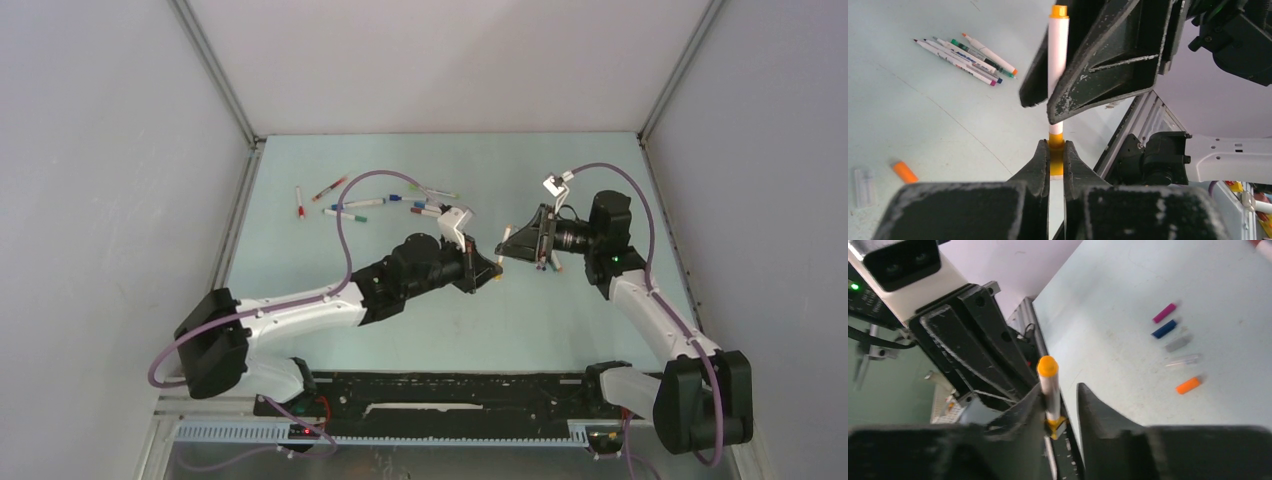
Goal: Open the pen caps
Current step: Pick up the pen from the center of the board, then open the pen cap from the pen.
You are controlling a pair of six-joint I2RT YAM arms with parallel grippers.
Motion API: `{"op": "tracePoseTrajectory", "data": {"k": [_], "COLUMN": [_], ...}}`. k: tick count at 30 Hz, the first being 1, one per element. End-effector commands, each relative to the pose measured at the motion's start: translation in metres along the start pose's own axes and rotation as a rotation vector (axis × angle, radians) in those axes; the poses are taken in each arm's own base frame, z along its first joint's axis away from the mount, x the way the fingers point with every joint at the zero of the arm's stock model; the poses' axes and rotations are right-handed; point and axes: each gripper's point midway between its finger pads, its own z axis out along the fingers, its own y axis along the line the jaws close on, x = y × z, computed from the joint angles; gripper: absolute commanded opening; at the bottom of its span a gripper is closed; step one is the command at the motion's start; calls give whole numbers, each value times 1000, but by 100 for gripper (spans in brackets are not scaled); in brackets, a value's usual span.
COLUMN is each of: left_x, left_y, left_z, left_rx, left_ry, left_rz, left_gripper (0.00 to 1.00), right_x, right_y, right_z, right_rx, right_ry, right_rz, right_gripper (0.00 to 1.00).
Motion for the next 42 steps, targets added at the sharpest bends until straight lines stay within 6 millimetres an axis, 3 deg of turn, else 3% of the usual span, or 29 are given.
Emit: {"op": "tracePoseTrajectory", "data": {"k": [1, 2, 8, 14, 19, 21, 23, 24, 27, 29, 34, 36, 39, 42], "left_x": [-27, -27, -20, -14, -13, -12, -12, -11, -5, 6, 49, 64, 84, 96], "left_y": [-19, -18, -18, -16, -7, -7, -6, -5, -1, 3, 12, 18, 28, 33], "left_z": [5, 4, 2, 8, 11, 12, 13, 13, 14, 14, 3, -4, -15, -22], "left_rx": [37, 35, 47, 42, -13, -19, -25, -30, -45, -54, -40, -42, -54, -54], "left_ry": [-64, -64, -60, -33, -17, -9, -1, 5, 32, 77, 194, 219, 247, 260], "left_rz": [26, 23, -15, -32, -33, -32, -27, -23, -8, -2, -44, -70, -98, -114], "left_gripper": [3, 7, 45, 48, 39, 27, 5, 1, 0, 0, 0, 0, 0, 0], "right_x": [-7, -7, -9, -10, -9, -9, -9, -9, -17, -35, -124, -144, -153, -142], "right_y": [8, 10, 15, 13, 12, 11, 10, 10, 5, -2, -14, -12, -14, -20], "right_z": [1, 1, -3, -4, -3, -3, -3, -3, -6, -13, -48, -52, -51, -48], "right_rx": [-46, -54, -69, -62, -58, -55, -54, -53, -21, 8, 61, 87, 153, 208], "right_ry": [-8, -6, -9, -14, -12, -13, -11, -12, -46, -112, -290, -309, -314, -285], "right_rz": [-30, -34, -45, -41, -38, -35, -33, -34, -46, -32, -42, -78, -127, -146], "right_gripper": [15, 1, 0, 0, 0, 0, 0, 0, 0, 0, 0, 0, 0, 0]}}
